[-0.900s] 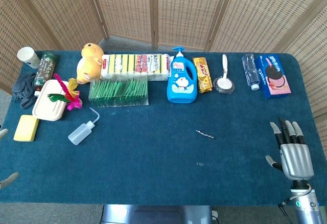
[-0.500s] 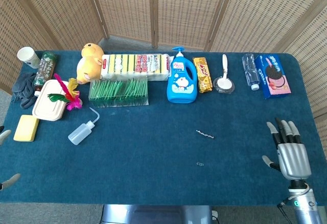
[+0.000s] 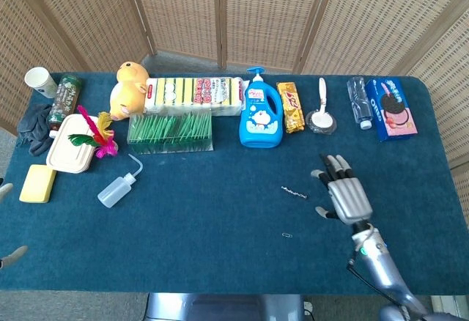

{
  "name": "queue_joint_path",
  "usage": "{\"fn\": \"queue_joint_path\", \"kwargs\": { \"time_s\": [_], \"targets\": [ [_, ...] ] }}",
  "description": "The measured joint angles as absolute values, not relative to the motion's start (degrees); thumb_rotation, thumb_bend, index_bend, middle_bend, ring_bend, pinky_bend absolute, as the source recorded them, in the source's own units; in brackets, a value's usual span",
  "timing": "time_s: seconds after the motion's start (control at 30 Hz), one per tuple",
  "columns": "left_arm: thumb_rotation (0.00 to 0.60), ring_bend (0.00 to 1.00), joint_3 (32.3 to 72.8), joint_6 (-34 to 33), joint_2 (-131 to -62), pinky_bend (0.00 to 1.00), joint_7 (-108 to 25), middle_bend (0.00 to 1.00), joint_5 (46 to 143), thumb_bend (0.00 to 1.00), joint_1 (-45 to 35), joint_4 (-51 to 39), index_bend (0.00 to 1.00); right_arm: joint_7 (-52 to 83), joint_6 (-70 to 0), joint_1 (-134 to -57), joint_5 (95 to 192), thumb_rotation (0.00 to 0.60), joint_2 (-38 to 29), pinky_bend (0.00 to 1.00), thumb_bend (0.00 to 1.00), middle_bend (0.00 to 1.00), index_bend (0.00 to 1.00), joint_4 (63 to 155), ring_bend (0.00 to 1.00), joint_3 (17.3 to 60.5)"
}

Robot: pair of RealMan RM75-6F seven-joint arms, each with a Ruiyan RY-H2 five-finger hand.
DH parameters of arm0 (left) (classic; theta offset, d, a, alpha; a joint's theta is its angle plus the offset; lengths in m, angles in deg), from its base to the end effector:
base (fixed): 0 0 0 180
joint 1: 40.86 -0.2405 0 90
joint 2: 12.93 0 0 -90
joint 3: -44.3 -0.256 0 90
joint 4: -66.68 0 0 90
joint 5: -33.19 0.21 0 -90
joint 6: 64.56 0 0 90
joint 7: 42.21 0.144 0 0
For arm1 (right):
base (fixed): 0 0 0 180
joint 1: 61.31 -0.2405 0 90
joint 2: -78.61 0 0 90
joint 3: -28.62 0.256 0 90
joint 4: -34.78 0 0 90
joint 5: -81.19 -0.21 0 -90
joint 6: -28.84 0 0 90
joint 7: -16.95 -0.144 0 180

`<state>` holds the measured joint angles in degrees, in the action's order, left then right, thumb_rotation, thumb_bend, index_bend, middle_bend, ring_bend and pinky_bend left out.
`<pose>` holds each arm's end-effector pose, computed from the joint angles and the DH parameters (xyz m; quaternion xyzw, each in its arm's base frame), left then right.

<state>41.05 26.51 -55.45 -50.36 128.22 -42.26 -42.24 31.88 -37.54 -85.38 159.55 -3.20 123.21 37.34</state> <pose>-0.2700 0.1257 0.2358 -0.6021 -0.4115 -0.3972 0.5571 -0.2252 -0.2848 0.0401 0.6887 -0.3713 0.3898 0.4857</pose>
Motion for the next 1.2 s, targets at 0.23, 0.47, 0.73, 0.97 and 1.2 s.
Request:
{"fn": "queue_joint_path", "kwargs": {
  "time_s": [0.23,0.47,0.73,0.97,1.2],
  "targets": [
    [0.6,0.0,41.24,26.64,-55.19,0.0,-51.57,0.0,127.7,0.05,-42.26,-41.79,0.0,33.51,-34.45,-88.04,155.77,0.6,-7.34,0.0,0.04,0.0,0.44,119.45,0.0,39.08],
    [0.6,0.0,41.36,26.38,-54.99,0.0,-52.7,0.0,127.41,0.05,-42.08,-41.27,0.0,35.23,-34.07,-88.88,148.6,0.6,-11.85,0.0,0.05,0.0,0.48,120.71,0.0,40.76],
    [0.6,0.0,41.44,26.3,-54.81,0.0,-53.6,0.0,127.21,0.05,-42.01,-40.84,0.0,44.43,-32.86,-93.17,140.57,0.6,-18.04,0.0,0.11,0.0,0.5,116.95,0.0,42.76],
    [0.6,0.0,41.53,26.4,-54.65,0.0,-54.82,0.0,126.95,0.05,-42.04,-40.25,0.0,46.04,-32.9,-94.93,139.42,0.6,-20.26,0.0,0.13,0.0,0.53,114.48,0.0,42.82],
    [0.6,0.0,41.62,26.44,-54.52,0.0,-55.36,0.0,126.91,0.05,-41.99,-40.06,0.0,47.6,-32.88,-96.06,137.84,0.6,-20.98,0.0,0.14,0.0,0.53,113.74,0.0,43.05]
  ]
}}
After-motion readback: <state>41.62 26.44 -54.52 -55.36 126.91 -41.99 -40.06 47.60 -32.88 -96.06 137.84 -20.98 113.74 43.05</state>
